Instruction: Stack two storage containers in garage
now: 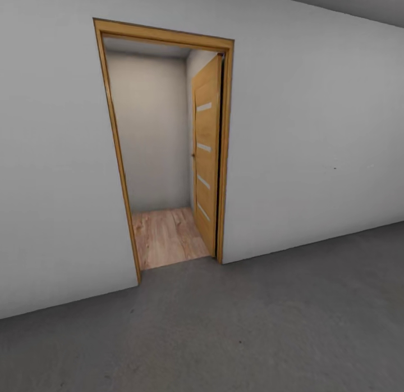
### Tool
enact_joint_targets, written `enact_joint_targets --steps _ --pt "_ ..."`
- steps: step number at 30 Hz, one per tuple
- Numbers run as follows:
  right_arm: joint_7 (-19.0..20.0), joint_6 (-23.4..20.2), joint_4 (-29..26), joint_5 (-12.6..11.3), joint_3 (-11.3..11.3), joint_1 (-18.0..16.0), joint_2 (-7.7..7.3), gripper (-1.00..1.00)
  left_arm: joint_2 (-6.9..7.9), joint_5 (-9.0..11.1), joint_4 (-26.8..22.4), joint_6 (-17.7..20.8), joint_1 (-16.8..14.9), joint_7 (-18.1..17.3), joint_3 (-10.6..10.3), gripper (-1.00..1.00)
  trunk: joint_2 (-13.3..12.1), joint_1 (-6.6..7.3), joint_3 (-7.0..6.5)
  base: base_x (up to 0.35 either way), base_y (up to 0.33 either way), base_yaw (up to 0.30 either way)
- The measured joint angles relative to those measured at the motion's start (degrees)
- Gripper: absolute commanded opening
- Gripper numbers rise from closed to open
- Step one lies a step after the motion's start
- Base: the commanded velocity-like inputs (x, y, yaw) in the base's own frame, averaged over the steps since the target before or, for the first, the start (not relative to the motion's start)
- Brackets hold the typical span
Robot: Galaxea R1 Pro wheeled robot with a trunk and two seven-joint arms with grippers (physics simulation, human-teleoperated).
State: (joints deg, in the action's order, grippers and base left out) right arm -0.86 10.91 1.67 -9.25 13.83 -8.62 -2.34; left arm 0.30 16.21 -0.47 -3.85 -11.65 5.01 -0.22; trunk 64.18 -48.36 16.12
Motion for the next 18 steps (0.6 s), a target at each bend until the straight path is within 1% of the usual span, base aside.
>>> enact_joint_targets --steps 7,18 --pt "0.32 0.07 0.00 -0.65 -0.08 0.00 0.13 1.00 0.06 0.08 0.00 0.05 0.00 0.00 0.00 1.00 0.00 0.00 0.00 0.322 0.000 0.000" --pt "0.45 -0.08 0.01 -0.77 -0.18 0.00 0.15 1.00 0.06 0.09 0.00 0.06 0.00 0.00 0.00 1.00 0.00 0.00 0.00 0.322 0.000 0.000"
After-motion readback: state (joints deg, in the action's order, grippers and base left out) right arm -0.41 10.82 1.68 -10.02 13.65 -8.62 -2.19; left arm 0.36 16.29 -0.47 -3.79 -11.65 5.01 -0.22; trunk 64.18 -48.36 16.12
